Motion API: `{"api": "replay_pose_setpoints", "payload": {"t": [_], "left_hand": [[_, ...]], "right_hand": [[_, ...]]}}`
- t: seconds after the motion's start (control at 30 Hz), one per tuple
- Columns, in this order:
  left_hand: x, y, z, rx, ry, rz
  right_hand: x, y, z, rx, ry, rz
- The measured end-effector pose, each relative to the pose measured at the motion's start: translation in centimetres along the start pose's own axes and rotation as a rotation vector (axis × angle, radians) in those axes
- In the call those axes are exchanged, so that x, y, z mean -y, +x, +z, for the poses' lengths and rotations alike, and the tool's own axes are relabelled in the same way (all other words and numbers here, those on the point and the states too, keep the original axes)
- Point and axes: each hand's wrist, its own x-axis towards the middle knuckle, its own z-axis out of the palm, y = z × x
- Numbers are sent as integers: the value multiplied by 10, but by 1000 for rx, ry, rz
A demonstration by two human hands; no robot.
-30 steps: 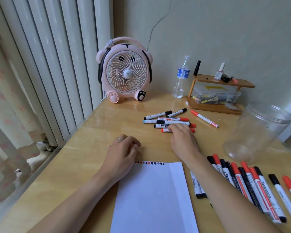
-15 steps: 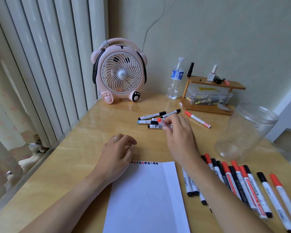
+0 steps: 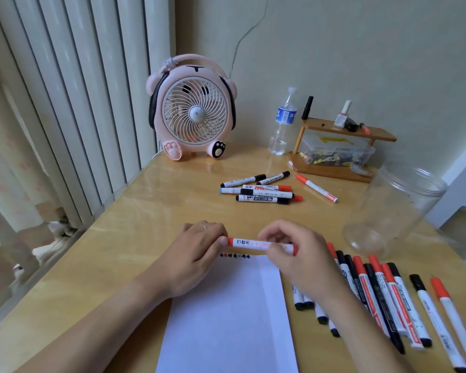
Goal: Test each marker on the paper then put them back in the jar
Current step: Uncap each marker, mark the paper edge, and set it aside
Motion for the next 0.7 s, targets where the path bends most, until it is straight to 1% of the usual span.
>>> {"api": "replay_pose_setpoints", "payload": {"t": [0.07,0.1,0.17,0.3,0.37,0.5,0.7], "left_hand": [[-1,0,0,21,68,20],[-1,0,0,28,90,34],[-3,-1,1,37,95,56],[-4,-2,2,46,15,64],[-3,-1,3,28,23,63],[-3,-1,4,-46,26,84],[-5,2,5,-153,46,113]], "right_hand": [[1,-4,6,24,-335,-192],[2,-5,11,44,-448,-246],[1,-6,23,63,-568,-291],[2,-8,40,15,-628,-345],[3,-11,46,26,-631,-367],[3,-12,50,34,-598,-356],[5,-11,53,-70,-644,-376]]}}
